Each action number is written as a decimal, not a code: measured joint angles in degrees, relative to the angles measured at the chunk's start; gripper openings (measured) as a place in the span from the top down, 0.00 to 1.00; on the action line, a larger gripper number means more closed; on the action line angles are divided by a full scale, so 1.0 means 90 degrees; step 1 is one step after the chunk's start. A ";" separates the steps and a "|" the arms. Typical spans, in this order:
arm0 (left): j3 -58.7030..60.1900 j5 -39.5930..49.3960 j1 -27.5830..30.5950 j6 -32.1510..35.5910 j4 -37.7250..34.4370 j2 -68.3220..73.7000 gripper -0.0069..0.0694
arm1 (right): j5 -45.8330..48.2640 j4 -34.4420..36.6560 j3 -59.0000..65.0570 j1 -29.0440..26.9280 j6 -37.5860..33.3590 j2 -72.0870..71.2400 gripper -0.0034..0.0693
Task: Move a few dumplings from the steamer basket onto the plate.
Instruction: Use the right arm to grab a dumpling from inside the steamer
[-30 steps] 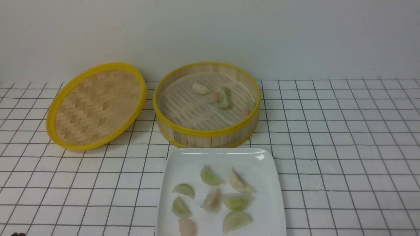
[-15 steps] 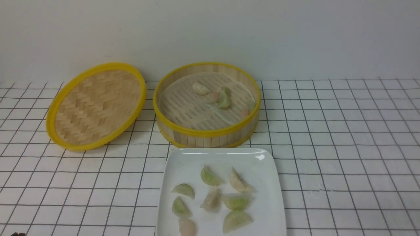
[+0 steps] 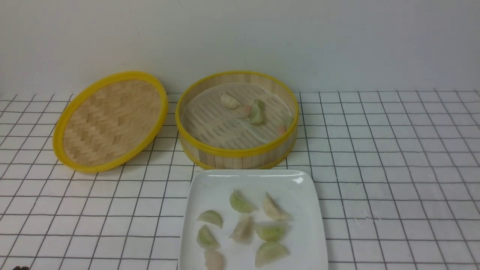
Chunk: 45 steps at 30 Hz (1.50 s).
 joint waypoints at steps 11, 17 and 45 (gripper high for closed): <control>0.0000 0.0006 0.0000 0.0000 0.0000 0.0000 0.92 | 0.5567 -0.0899 -0.4796 0.0313 -0.1815 0.5470 0.97; 0.0000 0.0006 0.0000 0.0000 0.0000 0.0000 0.92 | 0.6288 -0.0967 -0.6816 0.0854 -0.1909 0.7735 0.97; 0.0000 0.0006 0.0000 0.0000 0.0000 0.0000 0.92 | 0.6801 -0.3516 -1.2267 0.2972 -0.1052 1.3662 0.51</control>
